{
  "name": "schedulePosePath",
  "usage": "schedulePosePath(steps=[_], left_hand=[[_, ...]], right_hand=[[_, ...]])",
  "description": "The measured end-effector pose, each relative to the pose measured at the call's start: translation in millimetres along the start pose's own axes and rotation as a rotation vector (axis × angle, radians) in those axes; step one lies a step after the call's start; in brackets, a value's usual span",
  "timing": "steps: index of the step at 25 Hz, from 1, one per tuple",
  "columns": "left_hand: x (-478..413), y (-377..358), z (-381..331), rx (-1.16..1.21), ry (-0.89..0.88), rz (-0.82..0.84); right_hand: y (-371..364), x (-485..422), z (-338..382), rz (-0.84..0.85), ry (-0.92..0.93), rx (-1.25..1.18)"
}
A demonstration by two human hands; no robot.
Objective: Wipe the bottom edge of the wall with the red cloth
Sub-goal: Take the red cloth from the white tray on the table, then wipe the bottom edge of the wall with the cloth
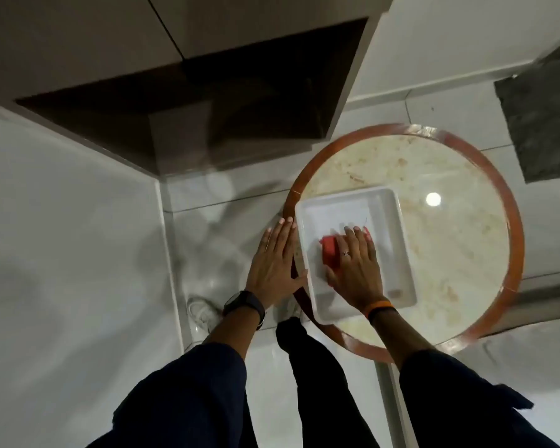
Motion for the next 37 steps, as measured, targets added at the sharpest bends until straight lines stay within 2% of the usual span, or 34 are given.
schedulePosePath(steps=[6, 11, 16, 18, 21, 23, 24, 27, 30, 33, 35, 37], left_hand=[[9.7, -29.9, 6.3, -0.084, -0.090, 0.144], [11.7, -37.7, 6.0, -0.076, -0.071, 0.165], [12.3, -24.3, 18.5, -0.010, -0.032, 0.087], [15.3, -11.6, 40.9, 0.020, 0.001, 0.064], [27.2, 4.0, 98.4, 0.032, 0.060, 0.059], [38.0, 10.3, 149.1, 0.005, 0.103, 0.076], [44.8, 11.6, 179.1, -0.015, 0.127, 0.091], [62.7, 5.8, 272.5, -0.091, 0.202, 0.144], [73.3, -22.6, 349.3, -0.191, 0.213, 0.229], [59.4, -84.7, 406.1, -0.340, 0.177, 0.407], [39.3, -131.2, 430.7, -0.536, 0.139, 0.497], [13.2, -172.5, 442.0, -0.767, 0.029, 0.566]], right_hand=[[-28.7, 12.4, -3.1, 0.094, -0.012, -0.050], [-24.4, -0.8, -6.8, -0.016, -0.041, -0.071], [3.7, -15.3, 2.0, -0.120, -0.103, -0.161], [21.4, -20.3, 23.2, -0.242, -0.122, -0.201], [42.3, -33.3, 74.4, -0.438, -0.254, -0.504], [40.7, -46.0, 120.1, -0.479, -0.315, -0.661], [33.2, -51.7, 151.3, -0.453, -0.255, -0.631], [-18.1, -73.7, 239.5, -0.345, -0.081, -0.583], [-97.6, -112.5, 300.6, -0.231, -0.160, -0.666], [-215.5, -155.8, 342.4, -0.078, -0.285, -0.867], [-290.7, -180.7, 361.7, -0.023, -0.333, -0.976], [-351.2, -207.4, 376.5, -0.025, -0.362, -1.040]])
Point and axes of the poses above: each hand's wrist, its own x-axis away from the middle knuckle, its own y-axis out of the back of the hand, z = x × y, the point moved 4 cm from there along -x, towards the middle knuckle, and after that the axes turned 9 degrees about y, right-handed, at the moved point
